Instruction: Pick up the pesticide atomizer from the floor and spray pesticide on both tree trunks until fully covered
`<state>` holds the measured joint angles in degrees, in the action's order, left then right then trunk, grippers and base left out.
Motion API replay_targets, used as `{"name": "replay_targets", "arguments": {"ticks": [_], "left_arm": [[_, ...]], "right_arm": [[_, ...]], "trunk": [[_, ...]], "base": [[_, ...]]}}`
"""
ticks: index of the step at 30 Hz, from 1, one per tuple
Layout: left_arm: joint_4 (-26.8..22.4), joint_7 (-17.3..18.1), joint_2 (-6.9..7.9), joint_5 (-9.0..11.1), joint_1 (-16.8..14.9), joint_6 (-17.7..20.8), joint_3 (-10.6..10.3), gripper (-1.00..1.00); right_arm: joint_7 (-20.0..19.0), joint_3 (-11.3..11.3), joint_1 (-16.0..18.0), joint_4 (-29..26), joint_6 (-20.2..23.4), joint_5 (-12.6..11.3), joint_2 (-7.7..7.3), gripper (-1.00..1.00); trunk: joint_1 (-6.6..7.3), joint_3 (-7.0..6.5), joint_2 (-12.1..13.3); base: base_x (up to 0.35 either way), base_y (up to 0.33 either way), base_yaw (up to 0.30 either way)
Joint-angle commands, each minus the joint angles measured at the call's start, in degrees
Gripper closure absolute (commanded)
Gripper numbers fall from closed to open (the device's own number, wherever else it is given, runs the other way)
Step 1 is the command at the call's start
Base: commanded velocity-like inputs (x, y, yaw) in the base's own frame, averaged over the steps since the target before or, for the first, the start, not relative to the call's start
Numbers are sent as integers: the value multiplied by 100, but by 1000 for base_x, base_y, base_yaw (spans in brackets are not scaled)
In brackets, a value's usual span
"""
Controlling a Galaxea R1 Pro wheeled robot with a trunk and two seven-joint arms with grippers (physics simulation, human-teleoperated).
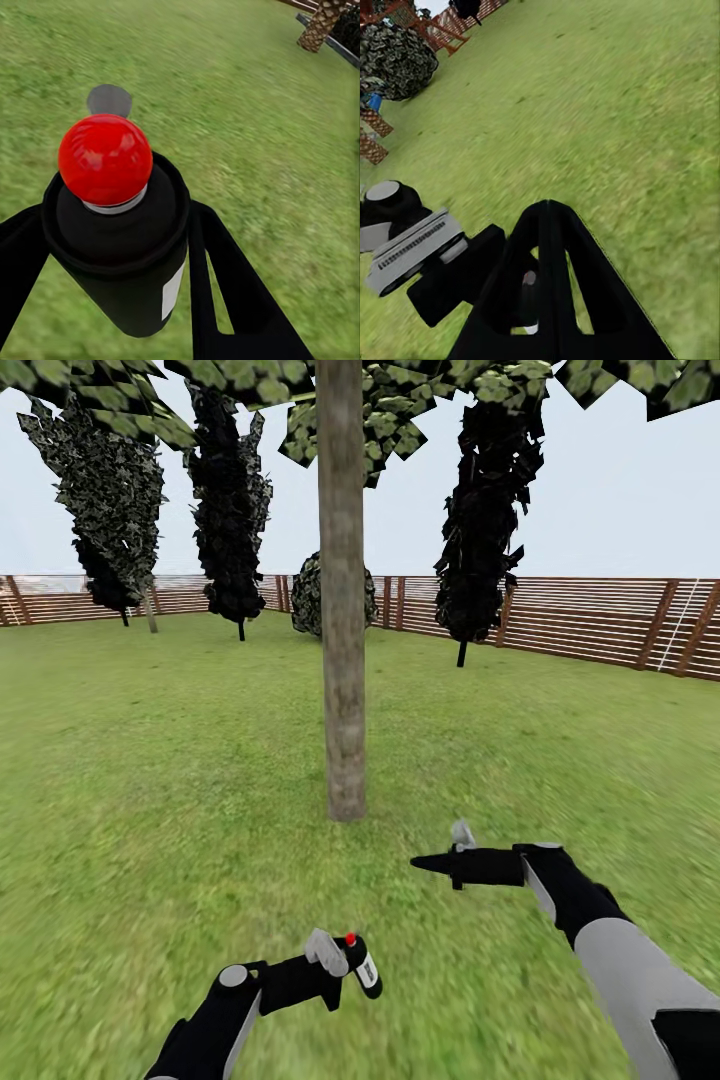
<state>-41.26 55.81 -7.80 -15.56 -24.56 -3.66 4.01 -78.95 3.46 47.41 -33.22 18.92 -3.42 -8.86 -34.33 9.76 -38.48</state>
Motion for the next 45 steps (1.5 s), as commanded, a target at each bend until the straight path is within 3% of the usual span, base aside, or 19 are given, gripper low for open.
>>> {"name": "replay_targets", "arguments": {"ticks": [1,5,6,11,13,15,18,21,45], "left_arm": [[-4,34,-28,-54,-5,-38,35,100],[-5,35,-72,-58,-5,-38,32,100],[-5,35,-93,-55,-5,-38,31,100],[-5,35,-118,-58,-5,-38,30,100],[-5,35,-121,-57,-5,-38,30,100],[-5,35,-124,-57,-5,-38,26,100],[-5,35,-125,-57,-5,-38,15,100],[-5,35,-128,-56,-5,-38,13,100],[-5,-8,-126,-67,-5,-34,12,100]], "right_arm": [[-6,36,5,-6,62,-33,90,100],[0,53,5,-8,61,-13,287,100],[3,63,5,-6,60,6,423,100],[13,104,5,0,61,48,697,100],[24,206,5,3,62,56,756,100],[101,589,5,6,69,60,822,100],[190,965,5,8,81,59,858,100],[208,1049,5,15,85,60,871,100],[229,1096,-20,334,65,70,894,100]], "trunk": [[-2,10,-8],[-2,10,-8],[-2,10,-8],[-2,10,-8],[-2,10,-8],[-2,10,-8],[-2,10,-8],[-2,10,-8],[-2,10,-8]], "base": [[0,0,0],[0,0,0],[0,0,0],[0,0,0],[0,0,0],[0,0,0],[0,0,0],[0,0,0],[0,0,0]]}}
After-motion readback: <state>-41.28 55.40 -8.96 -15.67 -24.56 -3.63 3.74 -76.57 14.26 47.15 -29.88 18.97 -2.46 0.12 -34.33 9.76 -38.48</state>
